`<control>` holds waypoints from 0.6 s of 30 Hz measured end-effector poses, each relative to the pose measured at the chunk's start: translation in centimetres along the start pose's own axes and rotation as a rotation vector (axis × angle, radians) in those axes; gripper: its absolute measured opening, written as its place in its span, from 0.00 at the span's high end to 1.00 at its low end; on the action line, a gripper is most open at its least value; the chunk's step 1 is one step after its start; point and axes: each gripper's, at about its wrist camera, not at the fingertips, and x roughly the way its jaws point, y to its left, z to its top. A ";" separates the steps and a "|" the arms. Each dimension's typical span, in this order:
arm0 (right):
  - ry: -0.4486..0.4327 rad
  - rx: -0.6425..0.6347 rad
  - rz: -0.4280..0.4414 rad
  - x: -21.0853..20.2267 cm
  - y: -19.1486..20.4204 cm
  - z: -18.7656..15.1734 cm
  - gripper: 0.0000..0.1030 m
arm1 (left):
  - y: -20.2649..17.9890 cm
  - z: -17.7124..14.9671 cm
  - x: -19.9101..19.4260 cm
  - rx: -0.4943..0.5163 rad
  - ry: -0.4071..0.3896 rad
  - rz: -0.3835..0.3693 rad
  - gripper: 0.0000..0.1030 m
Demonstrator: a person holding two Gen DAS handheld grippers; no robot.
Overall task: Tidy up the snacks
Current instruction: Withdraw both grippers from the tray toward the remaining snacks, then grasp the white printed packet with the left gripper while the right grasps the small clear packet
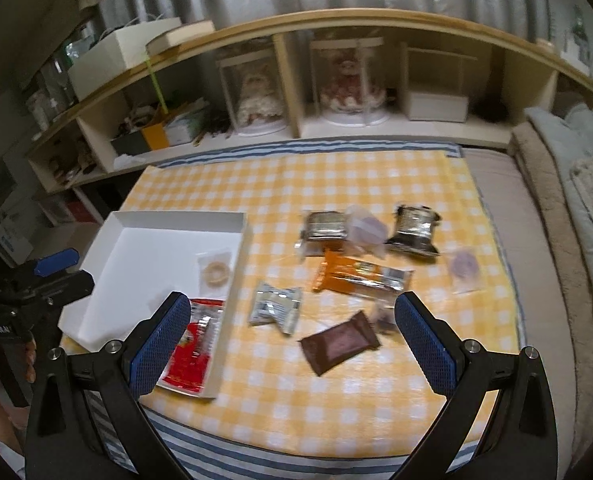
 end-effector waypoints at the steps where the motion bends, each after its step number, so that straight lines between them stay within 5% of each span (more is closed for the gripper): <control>1: -0.001 0.005 -0.006 0.0 -0.5 -0.2 0.00 | -0.3 0.1 0.5 -0.004 0.001 -0.006 0.00; 10: 0.001 0.090 -0.047 1.0 -5.5 -2.3 0.00 | -1.9 1.0 6.2 -0.059 0.033 -0.074 0.00; 18: 0.027 0.185 -0.036 3.3 -9.7 -3.3 0.00 | -5.1 3.6 12.9 0.047 0.090 -0.189 0.01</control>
